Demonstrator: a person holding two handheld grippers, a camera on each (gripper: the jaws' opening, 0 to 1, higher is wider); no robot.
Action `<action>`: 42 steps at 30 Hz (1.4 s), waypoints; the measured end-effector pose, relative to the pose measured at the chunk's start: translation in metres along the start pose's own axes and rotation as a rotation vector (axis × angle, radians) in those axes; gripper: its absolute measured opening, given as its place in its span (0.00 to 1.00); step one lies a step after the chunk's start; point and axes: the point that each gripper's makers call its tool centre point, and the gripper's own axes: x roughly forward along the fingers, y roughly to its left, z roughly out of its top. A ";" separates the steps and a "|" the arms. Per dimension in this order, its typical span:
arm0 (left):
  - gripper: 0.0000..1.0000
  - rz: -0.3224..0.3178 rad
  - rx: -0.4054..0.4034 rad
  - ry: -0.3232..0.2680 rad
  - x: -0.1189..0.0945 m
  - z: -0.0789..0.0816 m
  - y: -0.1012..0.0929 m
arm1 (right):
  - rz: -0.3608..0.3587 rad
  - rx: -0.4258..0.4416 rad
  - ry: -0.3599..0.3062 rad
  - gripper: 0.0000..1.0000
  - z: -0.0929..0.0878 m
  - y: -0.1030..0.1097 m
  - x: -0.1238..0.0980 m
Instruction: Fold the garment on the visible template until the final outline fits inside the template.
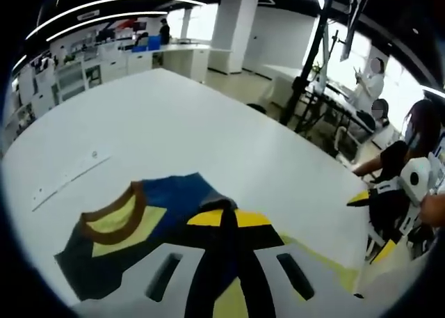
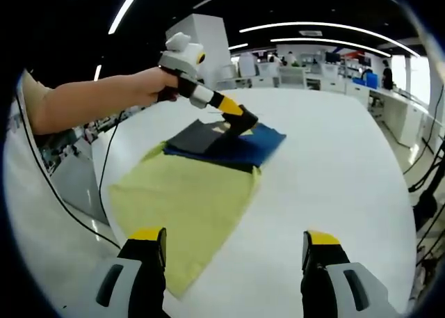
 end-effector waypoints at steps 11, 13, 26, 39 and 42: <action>0.51 0.012 0.042 -0.047 0.003 0.010 -0.003 | -0.005 -0.004 -0.003 0.79 0.002 -0.002 -0.002; 0.54 0.017 0.039 -0.051 0.002 0.010 -0.001 | -0.005 -0.003 -0.001 0.79 0.002 -0.002 -0.002; 0.59 0.056 0.030 -0.052 -0.014 0.002 0.015 | 0.002 -0.015 -0.003 0.79 0.006 0.002 0.002; 0.60 0.091 0.018 -0.049 -0.034 -0.010 0.032 | 0.018 -0.030 -0.002 0.79 0.014 0.008 0.010; 0.60 0.096 0.021 -0.051 -0.038 -0.011 0.035 | 0.019 -0.034 0.000 0.79 0.016 0.008 0.012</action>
